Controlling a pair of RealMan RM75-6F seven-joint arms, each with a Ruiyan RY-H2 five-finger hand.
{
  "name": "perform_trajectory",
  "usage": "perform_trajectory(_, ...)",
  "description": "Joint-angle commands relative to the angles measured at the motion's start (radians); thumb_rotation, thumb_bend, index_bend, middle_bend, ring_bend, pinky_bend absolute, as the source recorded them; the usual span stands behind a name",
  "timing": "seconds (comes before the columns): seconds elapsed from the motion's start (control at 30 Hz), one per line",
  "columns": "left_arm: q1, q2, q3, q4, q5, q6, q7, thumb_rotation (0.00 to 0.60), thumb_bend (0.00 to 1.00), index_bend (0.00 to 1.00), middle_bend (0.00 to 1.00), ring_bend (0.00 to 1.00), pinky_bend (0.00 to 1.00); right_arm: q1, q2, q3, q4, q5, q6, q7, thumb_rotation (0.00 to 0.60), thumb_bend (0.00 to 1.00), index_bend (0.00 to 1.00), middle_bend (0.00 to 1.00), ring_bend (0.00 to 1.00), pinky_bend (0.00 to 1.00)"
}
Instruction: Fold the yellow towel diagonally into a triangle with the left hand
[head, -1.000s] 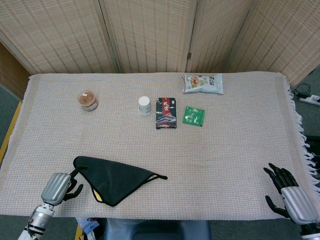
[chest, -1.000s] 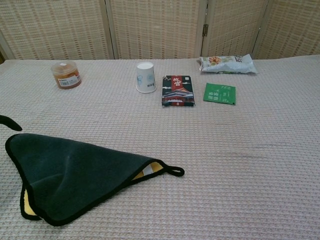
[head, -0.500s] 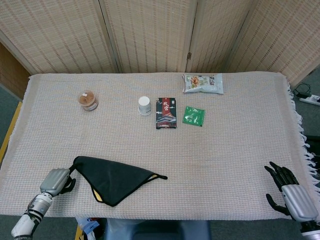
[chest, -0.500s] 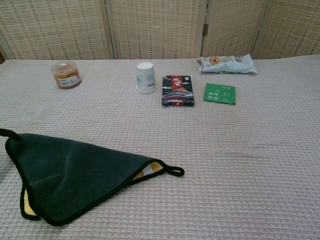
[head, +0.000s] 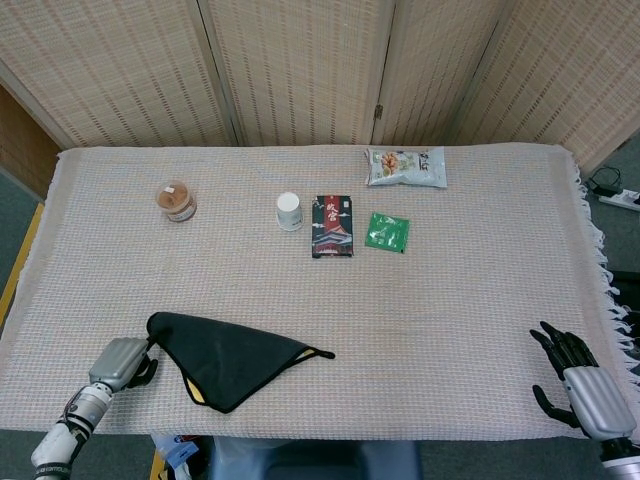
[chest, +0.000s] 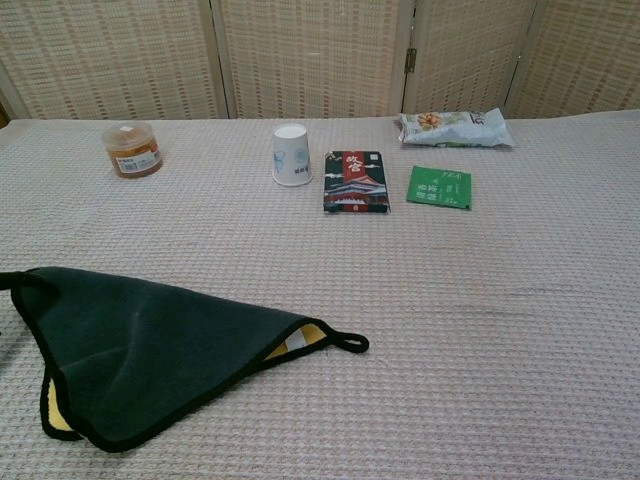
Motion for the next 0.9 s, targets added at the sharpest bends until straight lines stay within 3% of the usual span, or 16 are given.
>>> perform_trajectory(0.03, -0.007, -0.009, 0.0, 0.016, -0.014, -0.019, 0.002, 0.6, 0.66, 0.18, 1.0, 1.0, 1.0, -0.001, 0.0, 0.0, 0.001, 0.001, 0.001, 0.0, 0.6, 0.49, 0.0, 0.0, 0.0, 0.0)
perform_trajectory(0.67, -0.049, -0.078, -0.043, 0.2, -0.103, -0.109, -0.008, 0.599, 0.66, 0.16, 1.0, 1.0, 1.0, -0.005, -0.002, 0.003, -0.002, 0.007, 0.01, -0.003, 0.6, 0.49, 0.0, 0.0, 0.0, 0.0)
perform_trajectory(0.9, -0.031, -0.047, -0.072, 0.167, -0.081, -0.012, -0.005, 0.599, 0.66, 0.15, 1.0, 1.0, 1.0, 0.0, -0.001, 0.001, 0.0, 0.004, 0.002, 0.004, 0.6, 0.49, 0.0, 0.0, 0.0, 0.0)
